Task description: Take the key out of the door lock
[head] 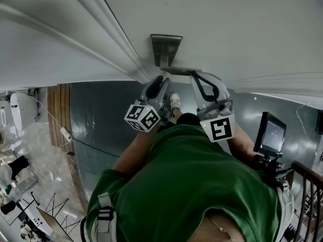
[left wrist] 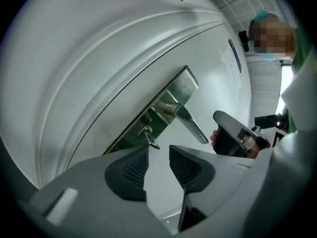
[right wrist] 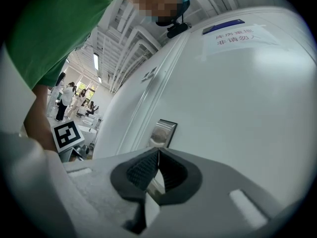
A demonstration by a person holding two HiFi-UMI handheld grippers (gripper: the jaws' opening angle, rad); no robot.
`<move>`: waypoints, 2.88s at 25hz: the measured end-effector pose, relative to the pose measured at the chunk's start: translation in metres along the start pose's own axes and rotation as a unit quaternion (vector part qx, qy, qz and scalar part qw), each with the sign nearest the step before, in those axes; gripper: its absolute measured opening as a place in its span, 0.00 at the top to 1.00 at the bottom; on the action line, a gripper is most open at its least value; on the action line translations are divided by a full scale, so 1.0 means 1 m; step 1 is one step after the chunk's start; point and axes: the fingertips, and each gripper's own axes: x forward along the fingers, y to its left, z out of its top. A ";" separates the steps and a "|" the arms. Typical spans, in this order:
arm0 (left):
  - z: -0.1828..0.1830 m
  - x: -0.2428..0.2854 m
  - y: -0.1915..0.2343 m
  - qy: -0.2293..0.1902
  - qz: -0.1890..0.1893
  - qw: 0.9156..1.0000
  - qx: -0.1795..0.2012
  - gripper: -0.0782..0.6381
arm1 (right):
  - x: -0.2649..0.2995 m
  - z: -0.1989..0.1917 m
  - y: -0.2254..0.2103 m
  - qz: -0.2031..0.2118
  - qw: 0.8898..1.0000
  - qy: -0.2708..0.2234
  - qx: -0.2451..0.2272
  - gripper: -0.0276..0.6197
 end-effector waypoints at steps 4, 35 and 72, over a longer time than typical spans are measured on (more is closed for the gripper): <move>0.000 0.006 0.004 -0.013 0.001 0.999 -0.044 0.69 | -0.003 -0.002 0.001 0.001 1.000 0.000 -0.003 0.96; 0.018 0.002 0.012 -0.095 -0.094 0.945 -0.300 0.82 | 0.004 -0.029 0.044 0.164 0.980 0.083 -0.069 0.71; 0.014 -0.002 0.017 -0.098 -0.076 0.923 -0.364 0.84 | 0.005 -0.035 0.042 0.167 0.978 0.100 -0.071 0.71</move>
